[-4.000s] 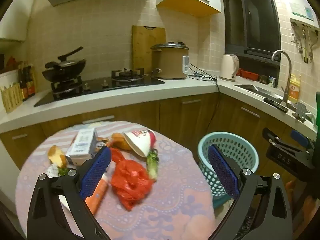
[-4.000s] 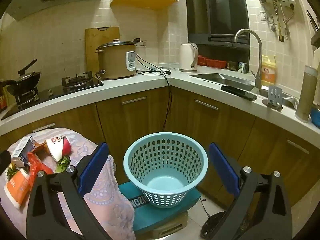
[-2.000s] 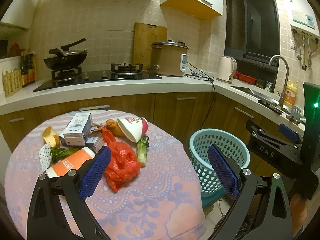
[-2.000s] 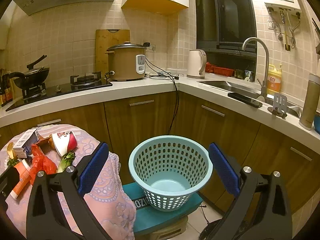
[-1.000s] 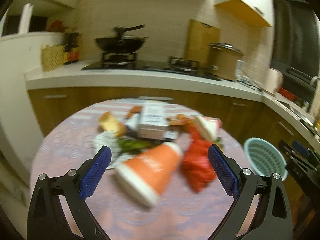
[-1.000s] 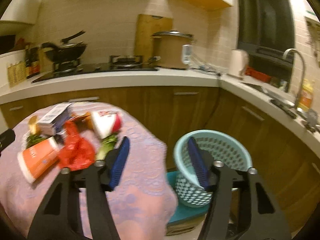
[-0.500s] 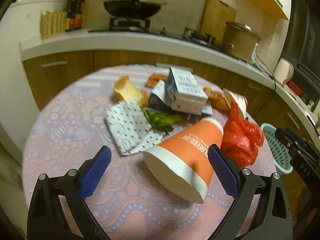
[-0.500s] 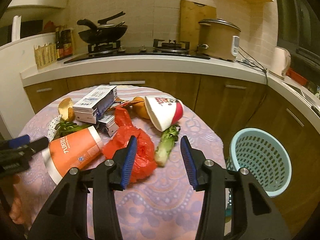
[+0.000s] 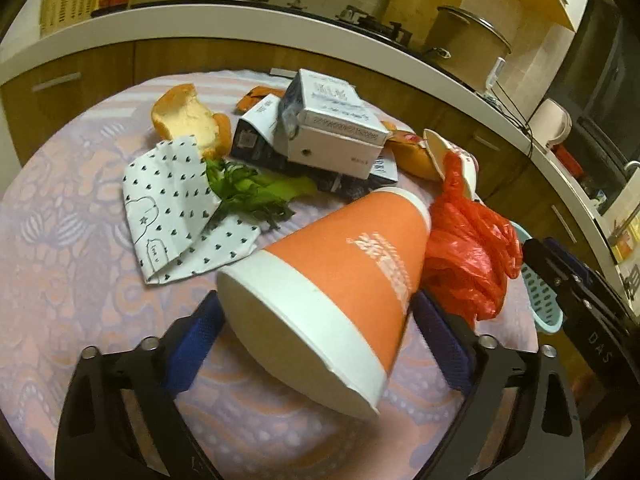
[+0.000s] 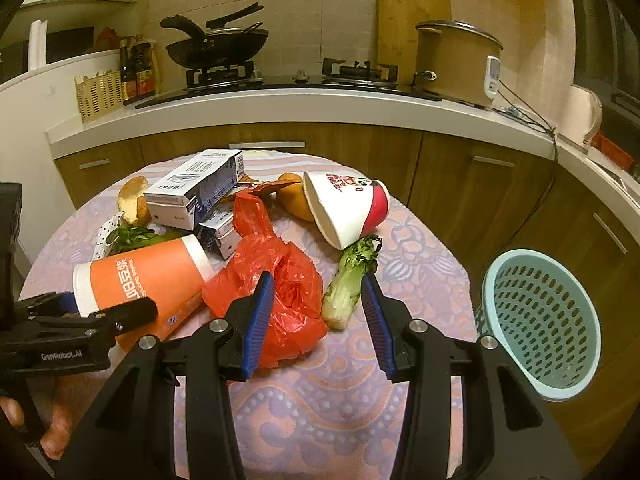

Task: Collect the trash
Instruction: 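Grasp the orange paper cup with the left tool while the right tool grasps the red plastic bag, then carry cup and bag to the blue basket and open both tools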

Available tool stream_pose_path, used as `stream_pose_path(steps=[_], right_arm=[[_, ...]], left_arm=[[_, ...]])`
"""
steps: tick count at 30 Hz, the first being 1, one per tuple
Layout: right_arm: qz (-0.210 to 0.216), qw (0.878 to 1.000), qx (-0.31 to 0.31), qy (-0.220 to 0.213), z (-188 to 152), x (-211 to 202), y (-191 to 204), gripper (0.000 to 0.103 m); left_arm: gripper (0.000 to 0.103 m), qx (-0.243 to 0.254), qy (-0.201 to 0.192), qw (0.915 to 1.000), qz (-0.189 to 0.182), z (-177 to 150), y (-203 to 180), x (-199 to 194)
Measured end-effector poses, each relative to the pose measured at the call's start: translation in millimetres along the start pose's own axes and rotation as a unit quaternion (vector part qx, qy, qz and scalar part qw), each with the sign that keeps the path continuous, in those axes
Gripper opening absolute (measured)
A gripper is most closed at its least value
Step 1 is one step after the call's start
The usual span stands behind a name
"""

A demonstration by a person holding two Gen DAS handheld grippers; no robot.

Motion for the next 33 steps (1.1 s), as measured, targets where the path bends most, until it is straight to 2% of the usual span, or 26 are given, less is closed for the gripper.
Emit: stream_pose_path(steps=[1,4,10,16,19,21,22,23,25,28,33], right_arm=[[0.007,1.000,-0.001,0.000,0,0,-1,0.043],[0.019,1.000,-0.001,0.001,0,0,-1,0.054],[0.058,0.998,0.002,0.014,0,5,6,0.072],[0.078,0.996,0.003,0.047,3,31,16,0.075],[0.086,0.993,0.021,0.084,-1,55,14,0.075],[0.098,0.991,0.027,0.089,-2,61,16,0.075],[0.097,0.991,0.022,0.088,-2,61,18,0.072],[0.095,0.992,0.014,0.087,-2,61,21,0.062],[0.101,0.991,0.009,0.091,-3,60,24,0.053],[0.111,0.991,0.005,0.076,-1,47,24,0.047],[0.108,0.994,0.010,0.031,12,10,10,0.046]], left_arm=[[0.077,-0.004,0.001,0.9999,-0.016,-1,0,0],[0.075,-0.015,-0.003,0.9996,-0.024,-3,2,-1],[0.055,-0.037,-0.019,0.9980,-0.048,-6,7,-15],[0.046,-0.047,-0.039,0.9974,-0.039,-4,14,-30],[0.043,-0.045,-0.040,0.9973,-0.041,-3,12,-33],[0.042,-0.044,-0.044,0.9971,-0.044,-4,10,-36],[0.042,-0.041,-0.046,0.9972,-0.044,-5,10,-38],[0.042,-0.038,-0.048,0.9972,-0.043,-5,8,-40],[0.042,-0.036,-0.051,0.9970,-0.044,-8,6,-45],[0.042,-0.037,-0.061,0.9965,-0.044,-7,0,-54],[0.042,-0.031,-0.090,0.9942,-0.050,-2,-10,-77]])
Point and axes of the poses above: each gripper's, at about its wrist camera, not at the fingertips, and x roughly the way its jaws point, y to its left, z to its top, the point moved 4 cm from there along x, roughly the way its jaws point, and after that the axes turned 6 degrees about z, right-handed, at the moved point
